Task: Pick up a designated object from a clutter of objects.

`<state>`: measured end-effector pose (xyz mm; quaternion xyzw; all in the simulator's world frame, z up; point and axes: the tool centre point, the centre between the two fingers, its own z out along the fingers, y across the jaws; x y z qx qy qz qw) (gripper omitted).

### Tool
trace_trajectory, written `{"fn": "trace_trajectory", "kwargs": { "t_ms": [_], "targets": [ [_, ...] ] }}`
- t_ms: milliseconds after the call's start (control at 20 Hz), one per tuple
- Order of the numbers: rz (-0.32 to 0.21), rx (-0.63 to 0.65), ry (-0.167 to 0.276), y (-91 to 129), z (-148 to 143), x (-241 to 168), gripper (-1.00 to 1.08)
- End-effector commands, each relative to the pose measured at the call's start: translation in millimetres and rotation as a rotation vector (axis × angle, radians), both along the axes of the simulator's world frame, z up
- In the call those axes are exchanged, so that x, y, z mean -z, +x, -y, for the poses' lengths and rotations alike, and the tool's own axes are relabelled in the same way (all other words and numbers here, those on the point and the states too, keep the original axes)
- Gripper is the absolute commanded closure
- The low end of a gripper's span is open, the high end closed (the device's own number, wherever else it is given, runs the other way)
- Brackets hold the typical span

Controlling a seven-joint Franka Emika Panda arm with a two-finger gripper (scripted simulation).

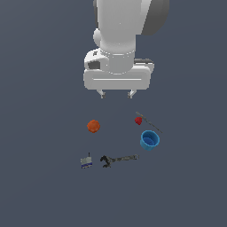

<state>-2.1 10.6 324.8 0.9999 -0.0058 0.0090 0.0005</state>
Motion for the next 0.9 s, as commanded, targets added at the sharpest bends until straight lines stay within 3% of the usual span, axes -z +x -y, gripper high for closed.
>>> {"fn": "trace_trajectory", "kwargs": {
  "t_ms": [0,450,850],
  "targets": [
    [0.000,0.000,0.000,0.0,0.0,0.0,-0.92],
    [-0.014,-0.002,-0.020,-0.7,23.2,1.7,-0.92],
    [-0.014,-0.011,-0.020,-0.6,24.9,4.2,-0.92]
  ]
}}
